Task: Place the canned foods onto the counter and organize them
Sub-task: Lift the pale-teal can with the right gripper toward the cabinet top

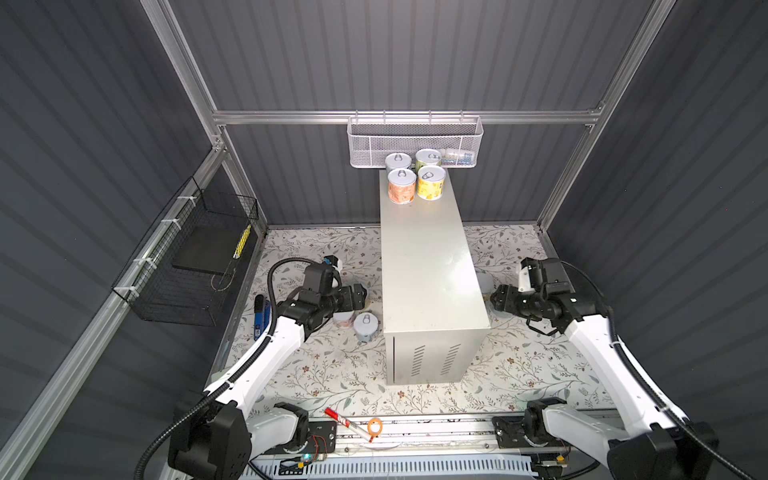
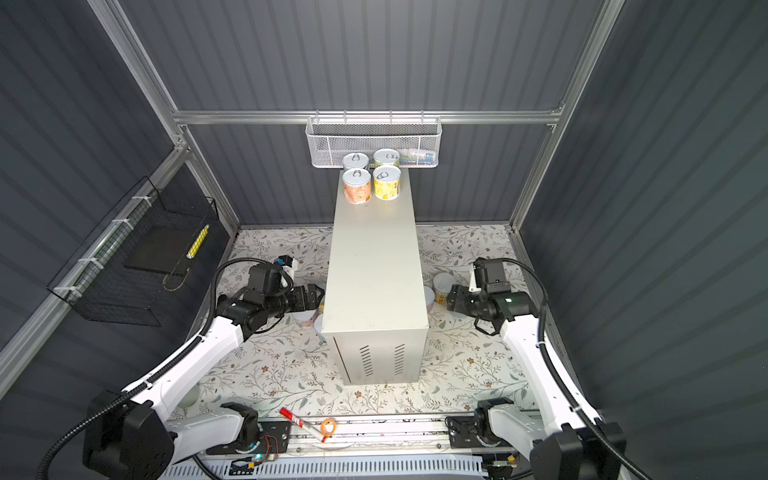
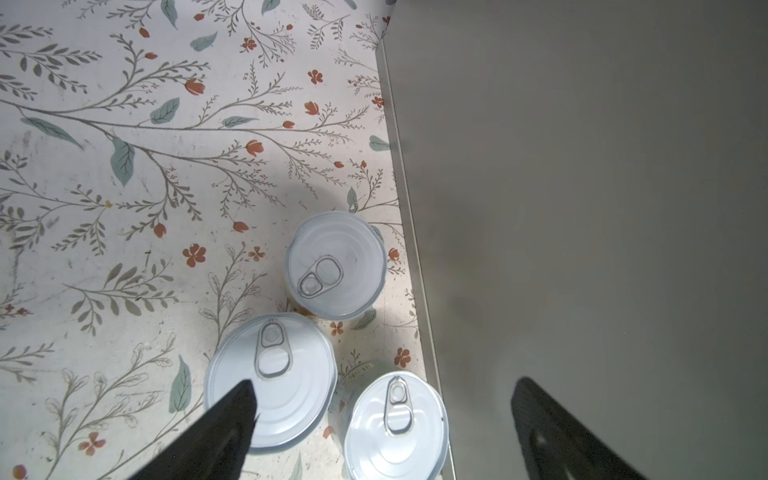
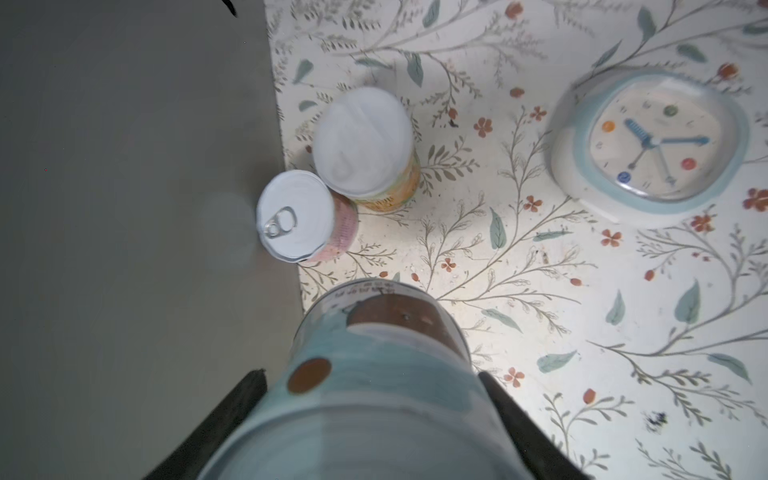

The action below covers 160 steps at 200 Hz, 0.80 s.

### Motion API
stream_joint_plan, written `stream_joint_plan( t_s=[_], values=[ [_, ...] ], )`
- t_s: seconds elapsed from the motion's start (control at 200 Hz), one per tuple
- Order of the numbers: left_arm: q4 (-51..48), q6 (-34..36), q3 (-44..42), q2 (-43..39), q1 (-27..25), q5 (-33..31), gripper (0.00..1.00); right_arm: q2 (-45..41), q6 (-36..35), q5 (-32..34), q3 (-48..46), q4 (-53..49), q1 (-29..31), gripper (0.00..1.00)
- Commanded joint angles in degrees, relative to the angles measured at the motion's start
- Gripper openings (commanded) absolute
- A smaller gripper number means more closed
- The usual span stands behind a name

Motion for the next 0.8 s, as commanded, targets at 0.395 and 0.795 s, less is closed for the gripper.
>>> stream_joint_plan(
  t_s=[0.395,0.795],
  values=[
    [-4.0,3.8,8.5,4.0,1.3,0.6,0.97,4.8,-6.2,-6.2,39.4,-15.2,0.6,0.00],
    [-3.8,3.2,12.1,4.5,1.5,1.4,0.97,20.5,-7.5,-6.2,68.1,-24.4,10.2,0.00]
  ],
)
